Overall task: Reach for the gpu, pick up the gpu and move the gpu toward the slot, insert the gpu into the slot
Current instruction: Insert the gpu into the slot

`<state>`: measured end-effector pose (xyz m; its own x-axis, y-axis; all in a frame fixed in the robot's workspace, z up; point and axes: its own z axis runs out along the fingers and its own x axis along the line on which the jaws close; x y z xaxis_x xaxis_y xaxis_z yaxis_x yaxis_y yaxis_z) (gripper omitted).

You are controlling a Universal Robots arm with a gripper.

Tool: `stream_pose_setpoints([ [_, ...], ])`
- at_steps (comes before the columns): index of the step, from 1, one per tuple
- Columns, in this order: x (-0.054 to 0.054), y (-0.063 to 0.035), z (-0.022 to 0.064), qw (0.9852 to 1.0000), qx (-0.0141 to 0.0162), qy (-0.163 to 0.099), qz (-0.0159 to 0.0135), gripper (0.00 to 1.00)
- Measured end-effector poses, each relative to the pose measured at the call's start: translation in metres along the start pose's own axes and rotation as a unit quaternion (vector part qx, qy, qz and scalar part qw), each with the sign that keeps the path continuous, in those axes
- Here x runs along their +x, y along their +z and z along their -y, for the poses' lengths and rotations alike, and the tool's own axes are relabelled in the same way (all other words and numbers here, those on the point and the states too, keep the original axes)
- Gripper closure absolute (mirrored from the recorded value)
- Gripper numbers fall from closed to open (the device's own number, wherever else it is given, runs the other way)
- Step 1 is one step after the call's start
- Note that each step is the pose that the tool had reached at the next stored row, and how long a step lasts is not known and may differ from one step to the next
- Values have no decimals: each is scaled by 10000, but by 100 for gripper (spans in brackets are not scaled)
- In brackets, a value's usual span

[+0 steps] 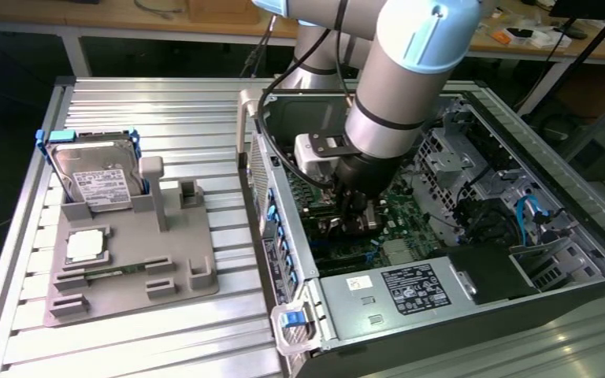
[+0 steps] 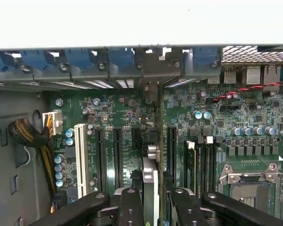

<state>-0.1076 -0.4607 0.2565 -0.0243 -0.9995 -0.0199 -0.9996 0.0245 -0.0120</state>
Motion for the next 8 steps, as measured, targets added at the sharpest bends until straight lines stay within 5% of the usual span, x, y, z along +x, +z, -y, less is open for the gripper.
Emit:
stream_pose_setpoints([
  [8, 1, 32, -1, 10000, 0, 0, -1, 73],
])
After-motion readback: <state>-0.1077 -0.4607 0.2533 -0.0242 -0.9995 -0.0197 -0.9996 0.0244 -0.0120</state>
